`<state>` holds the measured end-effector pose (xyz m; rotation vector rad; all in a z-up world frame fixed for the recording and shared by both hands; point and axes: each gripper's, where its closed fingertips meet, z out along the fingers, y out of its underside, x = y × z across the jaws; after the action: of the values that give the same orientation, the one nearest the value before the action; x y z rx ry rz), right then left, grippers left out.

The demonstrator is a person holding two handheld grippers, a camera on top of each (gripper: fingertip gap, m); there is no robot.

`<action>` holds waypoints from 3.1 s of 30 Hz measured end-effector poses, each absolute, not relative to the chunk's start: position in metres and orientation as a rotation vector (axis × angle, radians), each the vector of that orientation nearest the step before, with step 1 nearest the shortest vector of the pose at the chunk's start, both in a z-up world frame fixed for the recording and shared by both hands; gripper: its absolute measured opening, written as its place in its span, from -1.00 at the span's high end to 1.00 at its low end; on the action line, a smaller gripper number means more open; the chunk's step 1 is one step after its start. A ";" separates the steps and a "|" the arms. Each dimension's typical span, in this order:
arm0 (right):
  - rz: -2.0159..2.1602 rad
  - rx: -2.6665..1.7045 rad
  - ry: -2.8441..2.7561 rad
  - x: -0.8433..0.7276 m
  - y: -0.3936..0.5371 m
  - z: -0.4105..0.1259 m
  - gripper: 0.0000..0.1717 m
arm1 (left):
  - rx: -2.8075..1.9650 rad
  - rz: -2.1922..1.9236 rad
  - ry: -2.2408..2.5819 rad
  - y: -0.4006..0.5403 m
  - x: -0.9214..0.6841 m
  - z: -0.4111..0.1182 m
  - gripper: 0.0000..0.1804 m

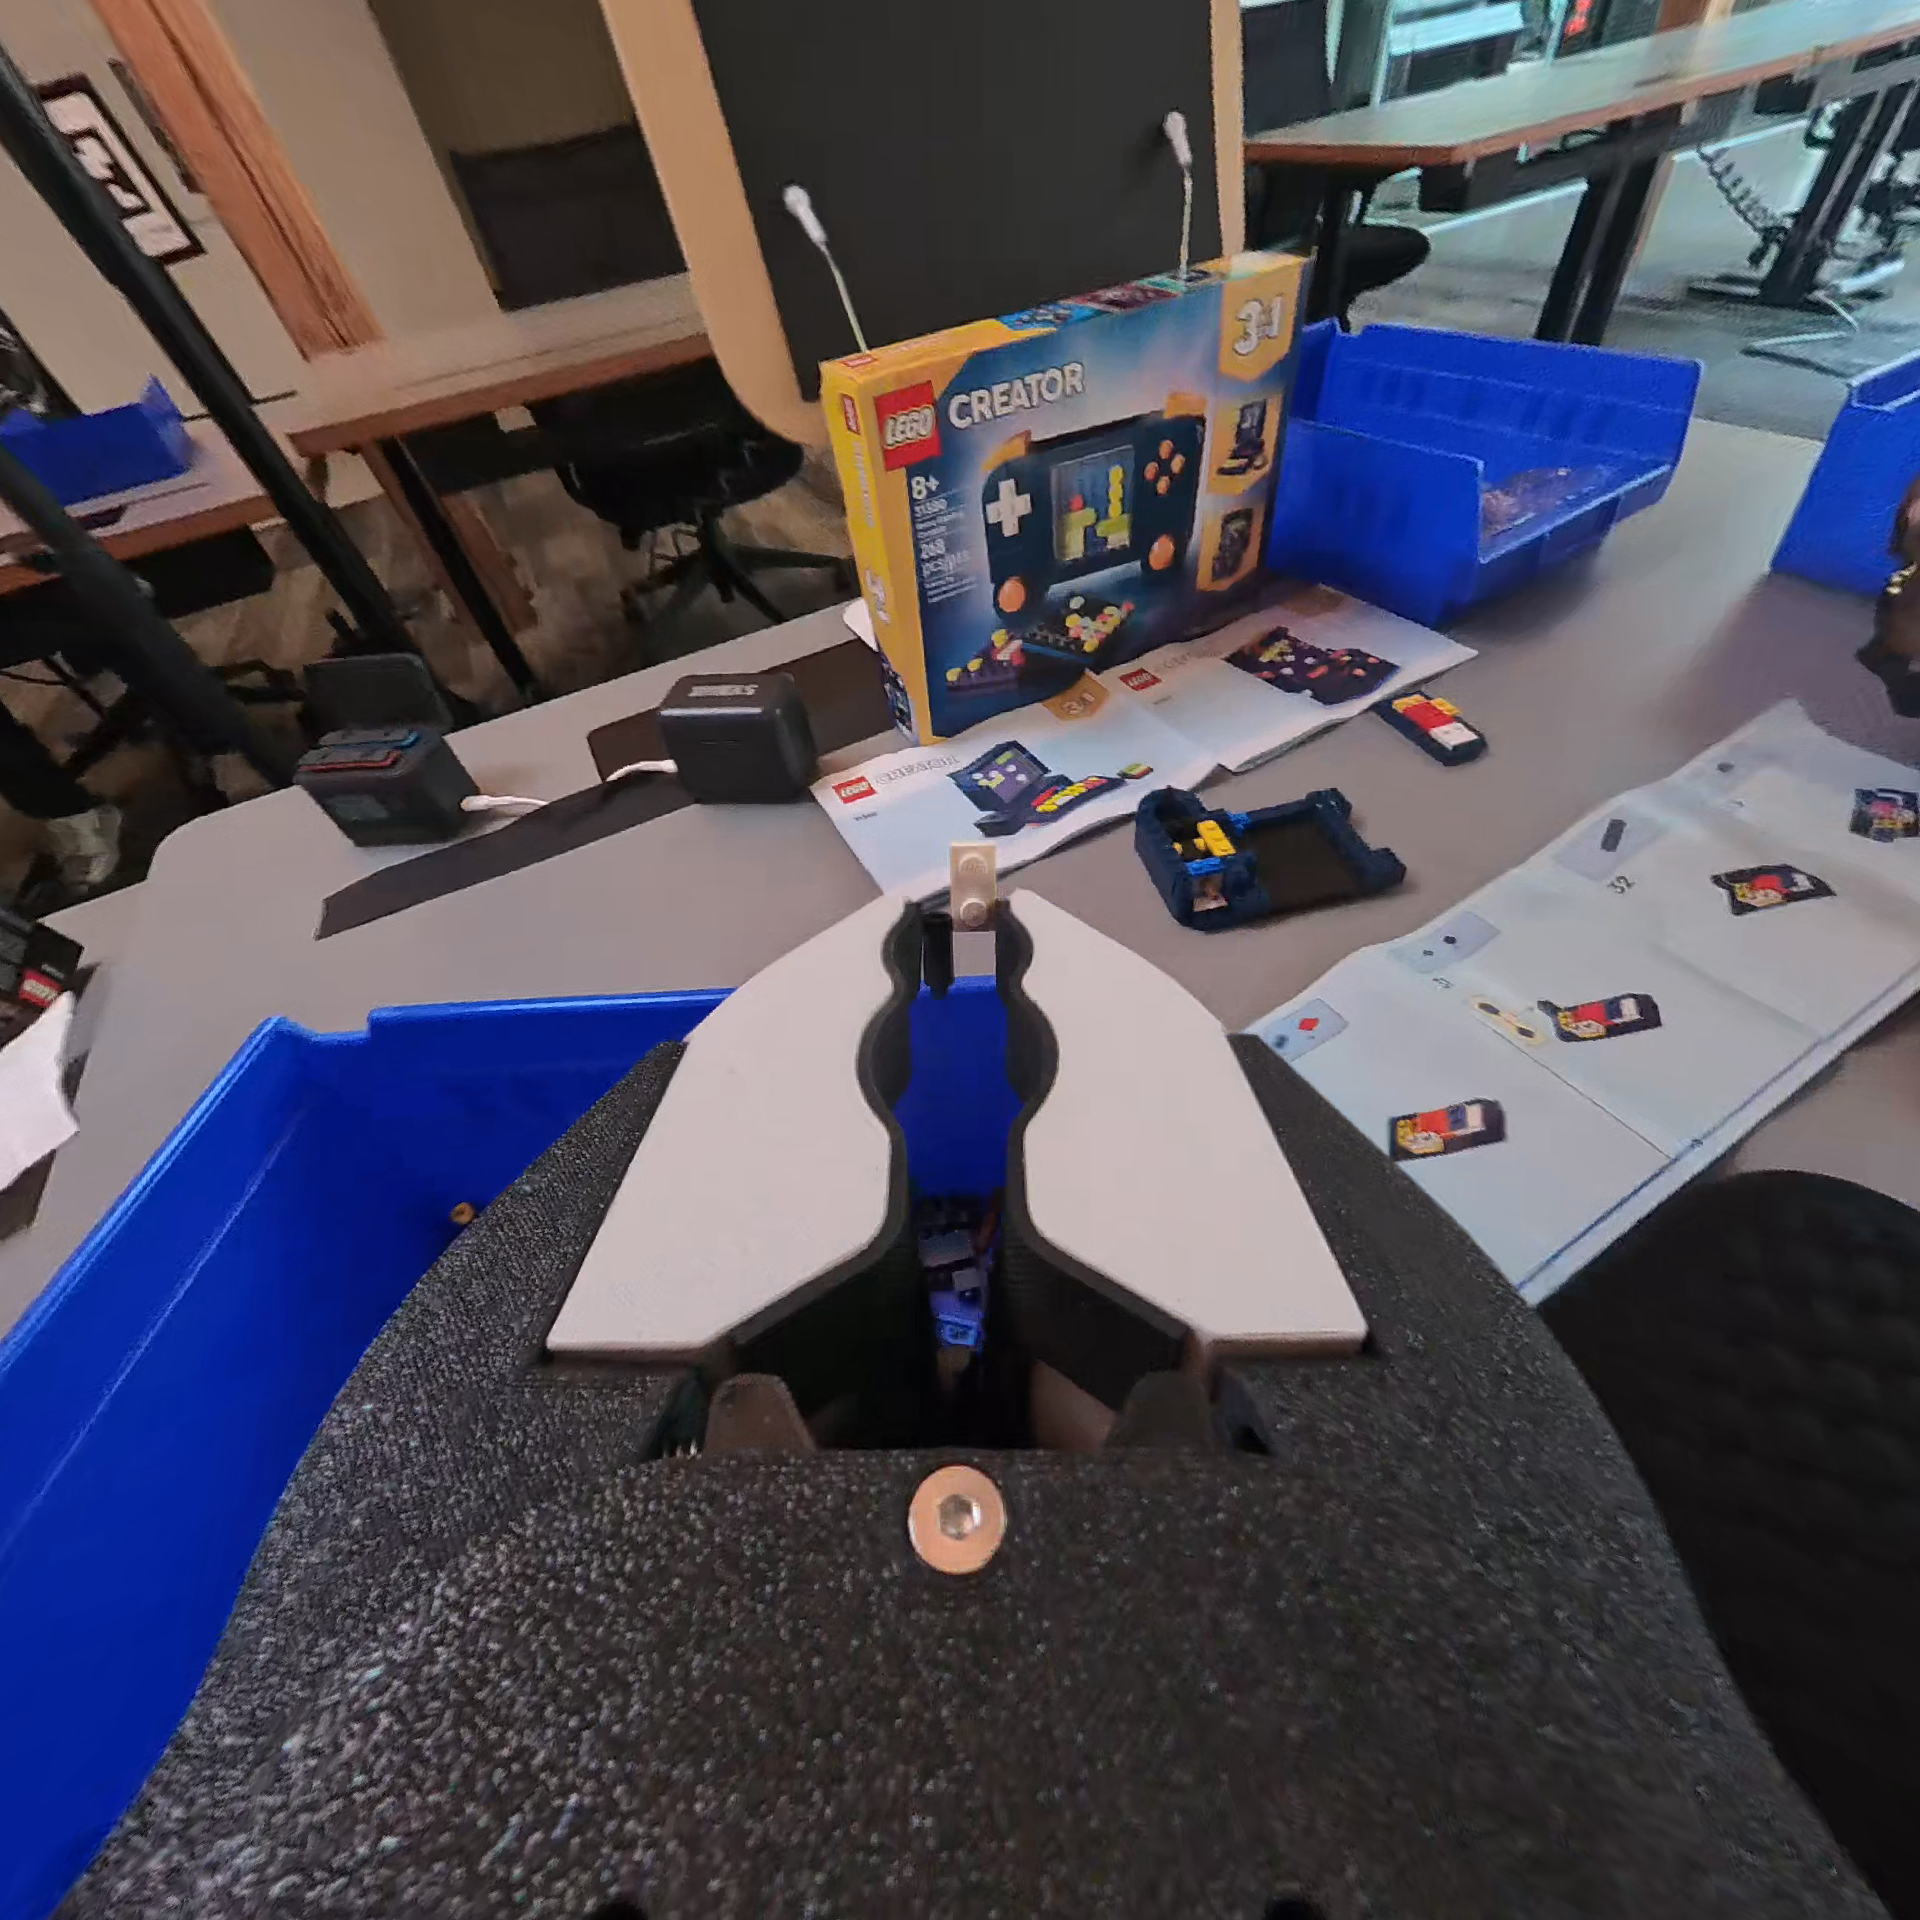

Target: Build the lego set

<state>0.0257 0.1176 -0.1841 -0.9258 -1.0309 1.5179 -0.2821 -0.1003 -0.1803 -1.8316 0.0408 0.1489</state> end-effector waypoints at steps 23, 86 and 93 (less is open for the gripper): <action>1.468 -0.987 -1.084 0.018 0.119 -0.196 0.94 | -1.689 0.078 -0.033 -0.111 -0.286 -0.175 0.75; 1.281 -1.046 -1.905 -0.047 0.000 -0.289 0.92 | -2.867 -0.002 0.482 -0.124 -0.301 -0.347 0.64; 1.273 -1.049 -1.911 -0.047 0.000 -0.290 0.92 | -2.853 -0.015 0.447 -0.122 -0.303 -0.353 0.75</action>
<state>-0.0474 0.0000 -0.2905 -1.0486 -1.9115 1.2726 -0.3033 -0.1215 -0.3533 -2.8530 0.4465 -0.0151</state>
